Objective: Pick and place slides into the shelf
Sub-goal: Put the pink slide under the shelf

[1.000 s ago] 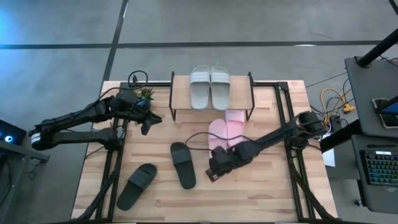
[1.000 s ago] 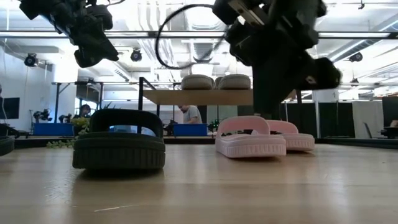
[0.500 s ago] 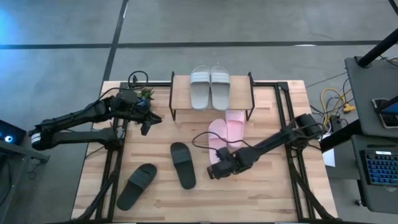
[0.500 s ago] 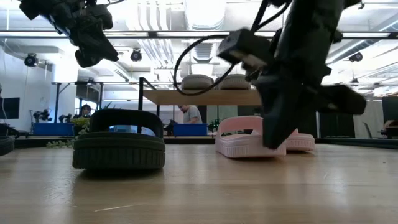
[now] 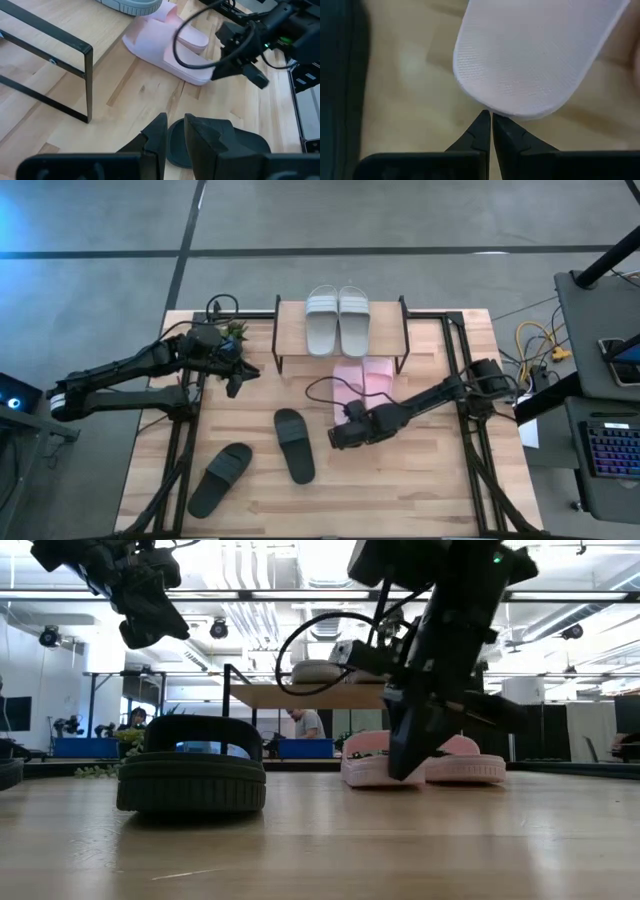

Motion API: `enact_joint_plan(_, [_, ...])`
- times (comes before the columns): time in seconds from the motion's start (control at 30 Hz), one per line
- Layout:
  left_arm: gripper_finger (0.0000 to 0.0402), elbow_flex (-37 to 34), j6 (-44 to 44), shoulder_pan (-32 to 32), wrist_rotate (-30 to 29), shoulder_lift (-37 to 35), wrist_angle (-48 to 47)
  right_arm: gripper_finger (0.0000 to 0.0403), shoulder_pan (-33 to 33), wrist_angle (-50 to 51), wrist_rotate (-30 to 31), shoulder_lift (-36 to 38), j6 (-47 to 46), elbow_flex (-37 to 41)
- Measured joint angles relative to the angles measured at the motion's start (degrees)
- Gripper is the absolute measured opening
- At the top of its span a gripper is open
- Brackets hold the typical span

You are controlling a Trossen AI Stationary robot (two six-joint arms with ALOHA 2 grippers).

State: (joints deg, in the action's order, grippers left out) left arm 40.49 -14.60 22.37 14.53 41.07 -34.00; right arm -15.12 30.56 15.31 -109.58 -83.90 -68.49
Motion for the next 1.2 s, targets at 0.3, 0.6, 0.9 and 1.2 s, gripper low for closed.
enact_joint_plan(0.3, [0.0051,0.0,0.0,0.0,0.0,0.0,0.0,0.0013,1.6,4.6,1.4,0.5,1.9,-0.3])
enact_joint_plan(0.6, [0.0051,0.0,-0.1,0.0,-2.3,0.0,-2.2,0.0013,-3.0,4.8,1.4,1.6,6.8,-4.7])
enact_joint_plan(0.9, [0.0051,-5.0,-5.0,0.0,-7.2,0.4,-5.2,0.0013,-4.5,13.3,18.2,3.3,6.3,-14.1])
enact_joint_plan(1.2, [0.0051,-9.8,-9.5,-1.1,-2.1,0.4,3.5,0.0013,-4.3,39.5,36.4,6.6,-1.6,-27.0])
